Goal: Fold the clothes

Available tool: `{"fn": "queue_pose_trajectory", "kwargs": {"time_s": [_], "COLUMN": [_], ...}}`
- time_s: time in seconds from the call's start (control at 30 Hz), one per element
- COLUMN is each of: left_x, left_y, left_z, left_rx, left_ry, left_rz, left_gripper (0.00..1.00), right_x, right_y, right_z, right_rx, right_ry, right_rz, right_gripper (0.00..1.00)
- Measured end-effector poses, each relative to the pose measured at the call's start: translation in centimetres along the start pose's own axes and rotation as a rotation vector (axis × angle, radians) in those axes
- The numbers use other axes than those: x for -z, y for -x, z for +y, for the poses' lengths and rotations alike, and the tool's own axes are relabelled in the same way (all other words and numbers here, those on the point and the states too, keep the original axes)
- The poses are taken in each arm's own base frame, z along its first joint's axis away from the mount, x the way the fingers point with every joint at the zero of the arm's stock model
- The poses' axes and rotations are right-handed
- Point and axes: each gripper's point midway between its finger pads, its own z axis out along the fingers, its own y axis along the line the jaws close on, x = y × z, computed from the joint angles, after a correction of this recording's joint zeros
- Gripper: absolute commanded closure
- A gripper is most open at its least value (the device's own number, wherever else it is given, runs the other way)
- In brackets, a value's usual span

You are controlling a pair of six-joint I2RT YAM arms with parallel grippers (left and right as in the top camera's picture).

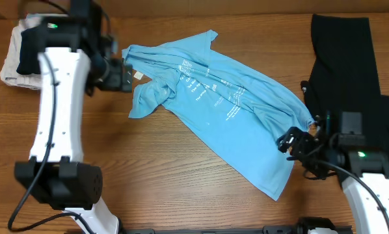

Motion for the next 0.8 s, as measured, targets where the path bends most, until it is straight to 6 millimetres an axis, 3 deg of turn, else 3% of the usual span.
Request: {"fn": "queue_pose_trajectory", "kwargs": {"time_s": [0.2, 0.43, 0.6, 0.8], "left_x": [-8.0, -14.5, -16.8, -17.5], "left_y": [-1.4, -1.9, -1.2, 2.1], "left_z": [-2.8, -2.7, -2.3, -2.6], "left_rx": [-0.102, -0.194, -0.230, -0.251], "left_ry": [0.025, 0.107, 0.138, 0.135], "left_rz": [0.068, 0.020, -0.048, -0.212], "left_gripper": [0.12, 0.17, 0.17, 0.17], "right_x": [-2.9, -5.8, -6.4, -6.4], "right_y": [-0.1, -0.6, -0.5, -0.4], "right_z": [0.7, 0.5, 0.4, 0.3], "right_rx": [0.036, 0.049, 0.045, 0.046], "right_ry": [-0.018, -0.065, -0.077, -0.079], "right_rz": [0.076, 0.166, 0.176, 0.173], "right_gripper": [0.04, 0.04, 0.04, 0.04]}}
